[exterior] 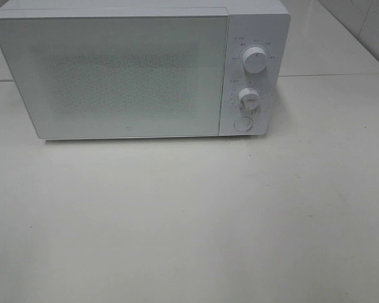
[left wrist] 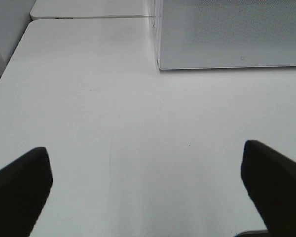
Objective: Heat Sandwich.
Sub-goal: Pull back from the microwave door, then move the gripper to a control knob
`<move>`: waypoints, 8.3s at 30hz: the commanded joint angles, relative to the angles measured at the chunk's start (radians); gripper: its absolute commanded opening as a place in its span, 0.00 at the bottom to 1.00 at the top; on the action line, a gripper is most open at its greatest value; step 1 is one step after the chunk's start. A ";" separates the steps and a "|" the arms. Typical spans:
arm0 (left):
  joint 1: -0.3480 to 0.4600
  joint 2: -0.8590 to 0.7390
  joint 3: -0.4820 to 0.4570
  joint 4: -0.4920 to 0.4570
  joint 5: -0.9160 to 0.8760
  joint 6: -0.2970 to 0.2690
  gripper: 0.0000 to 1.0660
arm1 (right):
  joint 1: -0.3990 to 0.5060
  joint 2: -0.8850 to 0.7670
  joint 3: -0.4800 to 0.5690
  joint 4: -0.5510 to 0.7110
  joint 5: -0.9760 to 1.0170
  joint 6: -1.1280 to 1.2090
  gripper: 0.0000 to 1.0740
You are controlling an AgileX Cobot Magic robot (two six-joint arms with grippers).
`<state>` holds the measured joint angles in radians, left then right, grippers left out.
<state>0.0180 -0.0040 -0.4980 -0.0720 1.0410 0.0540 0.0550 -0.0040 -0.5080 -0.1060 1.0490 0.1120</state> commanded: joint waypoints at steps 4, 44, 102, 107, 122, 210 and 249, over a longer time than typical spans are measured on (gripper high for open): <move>-0.006 -0.024 0.004 0.003 -0.004 -0.008 0.94 | -0.007 -0.022 0.002 -0.005 -0.010 -0.007 0.70; -0.006 -0.023 0.004 0.003 -0.004 -0.008 0.94 | -0.007 -0.014 -0.006 -0.005 -0.018 -0.008 0.72; -0.006 -0.023 0.004 0.003 -0.004 -0.008 0.94 | -0.007 0.897 0.071 0.064 -1.126 0.005 0.71; -0.006 -0.023 0.004 0.003 -0.004 -0.008 0.94 | -0.007 0.947 0.094 0.075 -1.223 0.000 0.71; -0.006 -0.023 0.004 0.003 -0.004 -0.008 0.94 | 0.037 1.151 0.217 0.312 -1.691 -0.212 0.71; -0.006 -0.023 0.004 0.004 -0.004 -0.007 0.94 | 0.538 2.079 -0.303 0.766 -2.176 -0.375 0.57; -0.006 -0.023 0.004 0.004 -0.004 -0.007 0.94 | 0.540 2.076 -0.303 0.735 -2.236 0.025 0.09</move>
<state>0.0180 -0.0040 -0.4980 -0.0710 1.0410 0.0520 0.6010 2.0810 -0.7970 0.6500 -1.1370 0.0980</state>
